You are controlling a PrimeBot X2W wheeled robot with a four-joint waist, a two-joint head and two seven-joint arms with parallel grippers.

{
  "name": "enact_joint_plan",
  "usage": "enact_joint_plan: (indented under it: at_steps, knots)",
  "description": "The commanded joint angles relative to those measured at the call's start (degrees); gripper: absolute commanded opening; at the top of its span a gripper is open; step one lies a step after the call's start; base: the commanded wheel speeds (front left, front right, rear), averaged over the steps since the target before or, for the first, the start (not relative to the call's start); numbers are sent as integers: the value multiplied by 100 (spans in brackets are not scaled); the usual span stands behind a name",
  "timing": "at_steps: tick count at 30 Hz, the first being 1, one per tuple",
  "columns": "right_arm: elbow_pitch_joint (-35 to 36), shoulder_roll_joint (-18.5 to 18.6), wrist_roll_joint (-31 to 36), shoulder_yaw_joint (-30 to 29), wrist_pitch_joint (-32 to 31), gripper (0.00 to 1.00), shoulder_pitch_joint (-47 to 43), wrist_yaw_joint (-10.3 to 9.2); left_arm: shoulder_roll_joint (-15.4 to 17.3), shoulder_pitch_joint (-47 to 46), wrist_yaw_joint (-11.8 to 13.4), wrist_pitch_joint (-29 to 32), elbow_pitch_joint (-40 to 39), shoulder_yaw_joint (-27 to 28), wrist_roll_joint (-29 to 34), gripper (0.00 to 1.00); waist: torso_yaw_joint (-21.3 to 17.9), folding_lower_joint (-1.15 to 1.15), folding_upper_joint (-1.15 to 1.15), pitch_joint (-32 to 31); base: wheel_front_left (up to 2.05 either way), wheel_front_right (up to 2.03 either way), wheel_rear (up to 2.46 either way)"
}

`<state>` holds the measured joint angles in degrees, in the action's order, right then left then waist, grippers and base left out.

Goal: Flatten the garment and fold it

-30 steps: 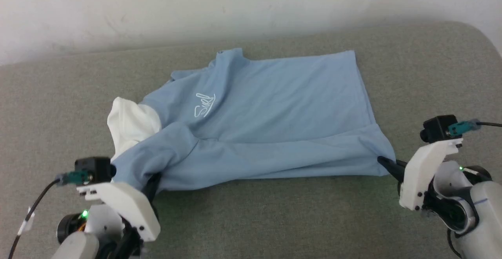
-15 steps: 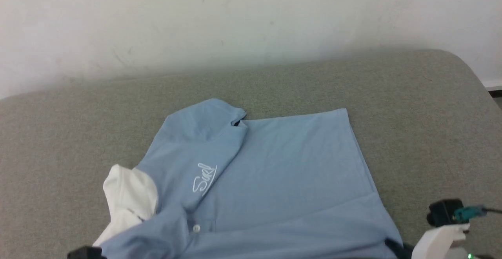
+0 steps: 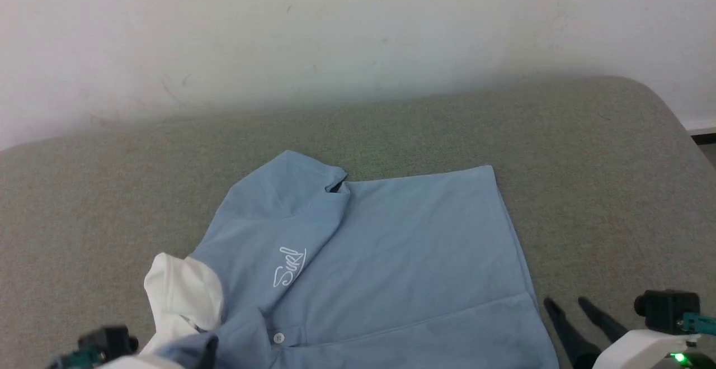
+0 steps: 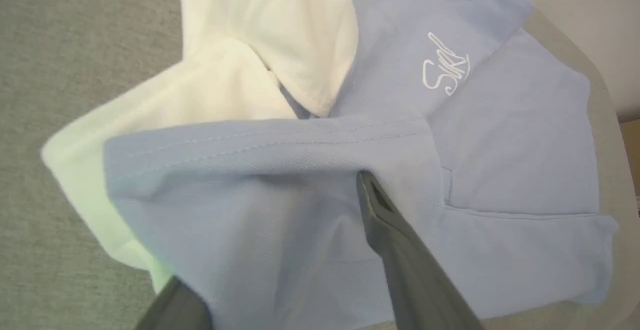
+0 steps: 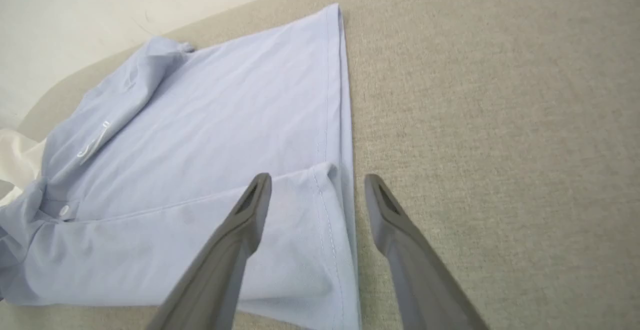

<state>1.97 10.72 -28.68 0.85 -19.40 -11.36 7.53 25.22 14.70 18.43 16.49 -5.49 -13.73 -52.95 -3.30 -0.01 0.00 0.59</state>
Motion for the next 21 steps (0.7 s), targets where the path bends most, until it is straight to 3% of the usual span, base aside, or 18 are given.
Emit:
enact_joint_plan:
  at_steps: [1, 6, 10, 21]
  knots:
    - [89, -57, 71, -27, 169, 100, 23, -4, 69, -218, 11, -87, -120, 71, 106, 100, -14, 1, 0, -11, 0, 0, 0]
    - [473, -271, 587, -328, 811, 100, 217, -4, 219, -898, 26, -328, -429, 176, 456, 100, -51, 1, 0, 123, 0, 0, 0]
    - [788, -391, 939, -439, 1127, 100, 488, -4, 171, -1808, -137, -565, -328, 69, 757, 100, -47, 1, 0, 482, 0, 0, 0]
    - [1055, -492, 1142, -282, 1463, 100, 1323, -4, -192, -4614, -910, -488, 1947, -444, 1050, 100, -455, 1, 0, 1558, 0, 0, 0]
